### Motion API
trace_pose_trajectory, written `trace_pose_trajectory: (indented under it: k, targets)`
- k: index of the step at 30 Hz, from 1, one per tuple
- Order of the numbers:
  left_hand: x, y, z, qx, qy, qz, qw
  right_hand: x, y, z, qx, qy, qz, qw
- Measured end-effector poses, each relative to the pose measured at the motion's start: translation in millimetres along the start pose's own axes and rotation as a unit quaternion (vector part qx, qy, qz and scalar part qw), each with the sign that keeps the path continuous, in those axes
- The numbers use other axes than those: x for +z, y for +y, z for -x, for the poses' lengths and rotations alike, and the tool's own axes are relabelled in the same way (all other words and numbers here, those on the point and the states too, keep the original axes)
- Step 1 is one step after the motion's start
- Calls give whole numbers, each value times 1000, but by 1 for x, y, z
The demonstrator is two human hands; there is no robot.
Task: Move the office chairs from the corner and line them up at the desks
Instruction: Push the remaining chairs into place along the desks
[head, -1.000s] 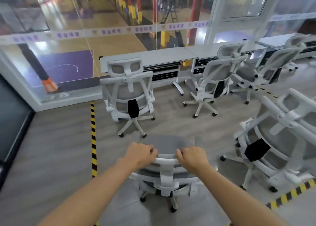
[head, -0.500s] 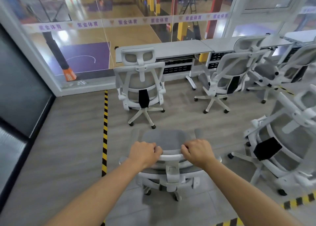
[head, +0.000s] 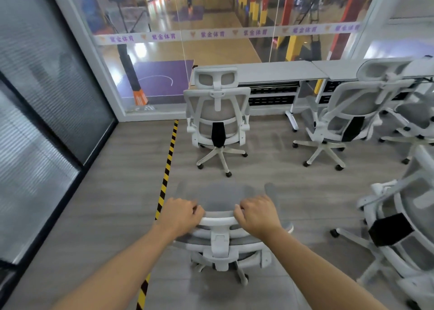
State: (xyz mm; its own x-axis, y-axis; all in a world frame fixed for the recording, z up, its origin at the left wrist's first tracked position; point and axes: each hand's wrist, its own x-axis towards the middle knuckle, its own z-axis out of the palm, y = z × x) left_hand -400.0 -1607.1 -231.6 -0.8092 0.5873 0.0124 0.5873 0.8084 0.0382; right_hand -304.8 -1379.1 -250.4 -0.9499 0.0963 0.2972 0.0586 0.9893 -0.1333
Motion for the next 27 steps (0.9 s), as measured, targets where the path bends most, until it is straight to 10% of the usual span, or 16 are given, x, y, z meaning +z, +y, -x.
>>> trace_pose_trajectory:
  k: [27]
  targets:
    - [11, -35, 37, -22, 13, 37, 999, 0, -39, 13, -16, 5, -12, 1000]
